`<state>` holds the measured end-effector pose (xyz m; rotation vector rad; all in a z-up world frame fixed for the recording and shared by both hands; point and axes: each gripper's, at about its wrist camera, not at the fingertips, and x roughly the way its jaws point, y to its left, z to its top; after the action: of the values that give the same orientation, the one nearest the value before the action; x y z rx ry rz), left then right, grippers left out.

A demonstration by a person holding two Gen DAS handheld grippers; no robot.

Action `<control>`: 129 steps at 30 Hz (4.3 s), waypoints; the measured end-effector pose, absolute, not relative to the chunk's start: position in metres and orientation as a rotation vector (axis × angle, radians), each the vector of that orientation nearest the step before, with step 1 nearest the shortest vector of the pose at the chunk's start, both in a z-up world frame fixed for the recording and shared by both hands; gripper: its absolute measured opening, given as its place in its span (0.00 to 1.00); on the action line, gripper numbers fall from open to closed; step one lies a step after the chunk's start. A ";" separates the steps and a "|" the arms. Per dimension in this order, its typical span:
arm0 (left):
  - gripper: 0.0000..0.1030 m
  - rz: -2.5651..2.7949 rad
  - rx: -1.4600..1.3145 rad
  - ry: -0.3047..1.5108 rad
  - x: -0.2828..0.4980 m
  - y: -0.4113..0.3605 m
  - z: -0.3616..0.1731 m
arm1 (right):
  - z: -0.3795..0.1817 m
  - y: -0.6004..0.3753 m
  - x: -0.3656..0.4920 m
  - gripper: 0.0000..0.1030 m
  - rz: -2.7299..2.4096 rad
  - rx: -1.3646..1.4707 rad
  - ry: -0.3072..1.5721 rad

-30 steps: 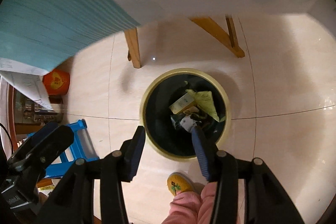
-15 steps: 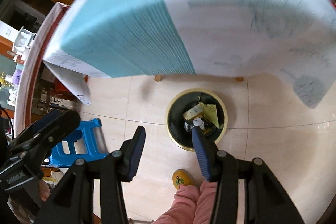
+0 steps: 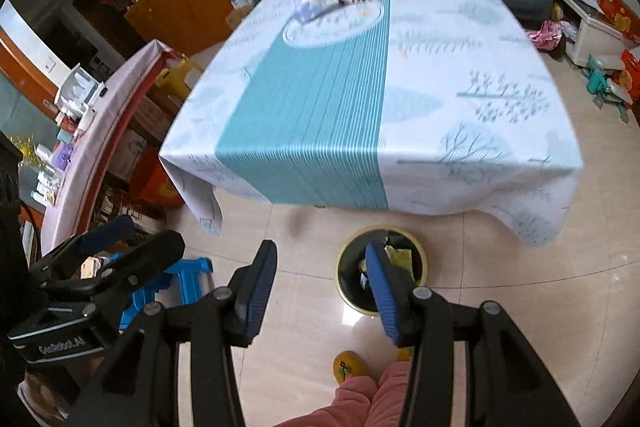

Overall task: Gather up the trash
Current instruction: 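Raise both tools back toward the table, then grasp the purple-white box with the left tool while the right tool reaches the Kinder box, then grasp the Kinder chocolate box with the right tool while the left tool holds the purple box, then carry both boxes down over the trash bin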

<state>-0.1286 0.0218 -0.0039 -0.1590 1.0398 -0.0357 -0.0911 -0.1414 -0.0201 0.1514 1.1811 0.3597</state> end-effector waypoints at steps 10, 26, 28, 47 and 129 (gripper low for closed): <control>0.96 -0.101 -0.055 0.930 -0.122 0.011 0.062 | 0.037 -0.152 -0.093 0.45 0.273 0.152 1.057; 0.96 -0.109 -0.144 0.932 -0.046 0.041 0.083 | 0.079 -0.151 -0.040 0.45 0.251 0.134 0.949; 0.96 -0.089 -0.147 0.944 -0.025 0.044 0.079 | 0.076 -0.153 -0.018 0.45 0.260 0.132 0.952; 0.96 0.017 0.065 1.166 0.287 0.025 -0.016 | 0.017 -0.180 0.262 0.45 0.493 0.083 1.097; 0.32 -0.028 -0.308 1.103 0.003 0.088 -0.013 | 0.018 -0.080 0.090 0.09 0.597 0.083 1.171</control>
<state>0.0027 0.0881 -0.0126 -0.3075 1.1031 -0.0278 0.0904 -0.0804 0.0180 0.0832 1.1713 0.5973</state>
